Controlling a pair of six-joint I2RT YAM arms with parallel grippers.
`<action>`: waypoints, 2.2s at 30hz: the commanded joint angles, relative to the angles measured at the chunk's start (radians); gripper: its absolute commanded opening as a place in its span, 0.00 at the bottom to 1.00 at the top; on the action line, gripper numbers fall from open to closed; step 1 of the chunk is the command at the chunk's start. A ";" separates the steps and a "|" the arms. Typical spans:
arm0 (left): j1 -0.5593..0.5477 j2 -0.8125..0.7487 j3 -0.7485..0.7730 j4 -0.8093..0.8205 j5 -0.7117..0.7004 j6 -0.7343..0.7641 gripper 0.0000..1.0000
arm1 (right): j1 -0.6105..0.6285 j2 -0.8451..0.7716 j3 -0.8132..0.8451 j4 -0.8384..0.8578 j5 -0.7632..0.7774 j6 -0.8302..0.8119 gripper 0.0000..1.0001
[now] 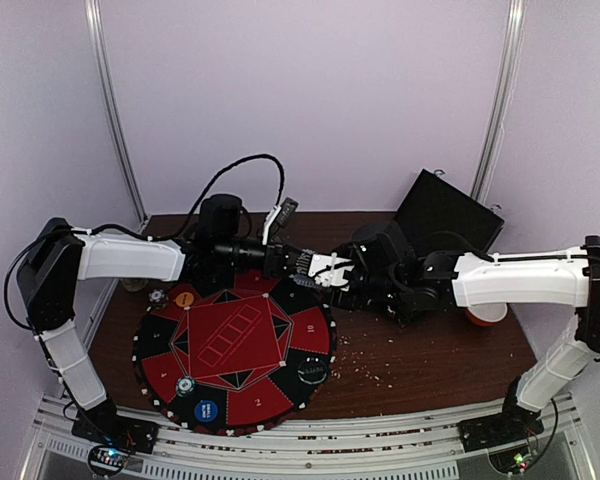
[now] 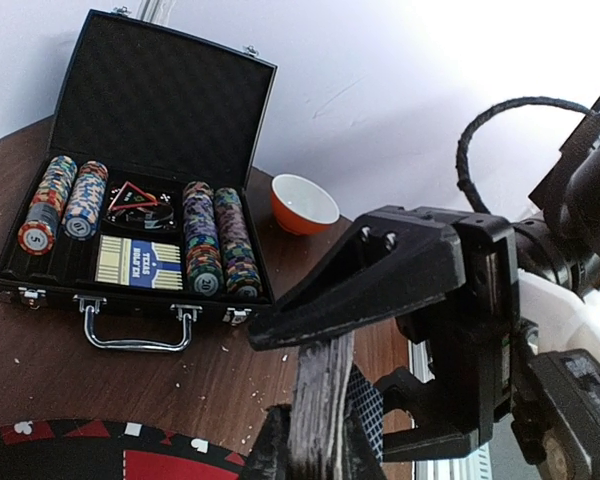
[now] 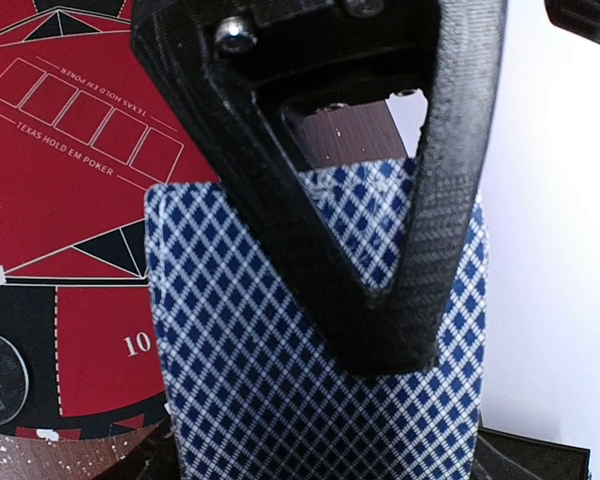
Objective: Distribute texas hold em gaming equipment
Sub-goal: Pass from the left arm to the right, then pick up the poker card from the face-down deck piles.
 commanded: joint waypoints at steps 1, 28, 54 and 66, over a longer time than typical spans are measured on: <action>0.001 -0.030 0.001 0.044 0.032 -0.004 0.00 | -0.029 0.026 0.011 -0.008 0.016 0.008 0.71; -0.001 -0.010 0.185 -0.491 -0.281 0.288 0.45 | -0.041 0.035 0.065 -0.036 0.003 0.022 0.49; 0.025 -0.092 0.134 -0.422 -0.173 0.296 0.70 | -0.056 0.044 0.078 -0.039 -0.026 0.034 0.49; 0.081 -0.143 0.118 -0.426 -0.151 0.231 0.83 | -0.070 0.055 0.081 -0.053 -0.038 0.042 0.48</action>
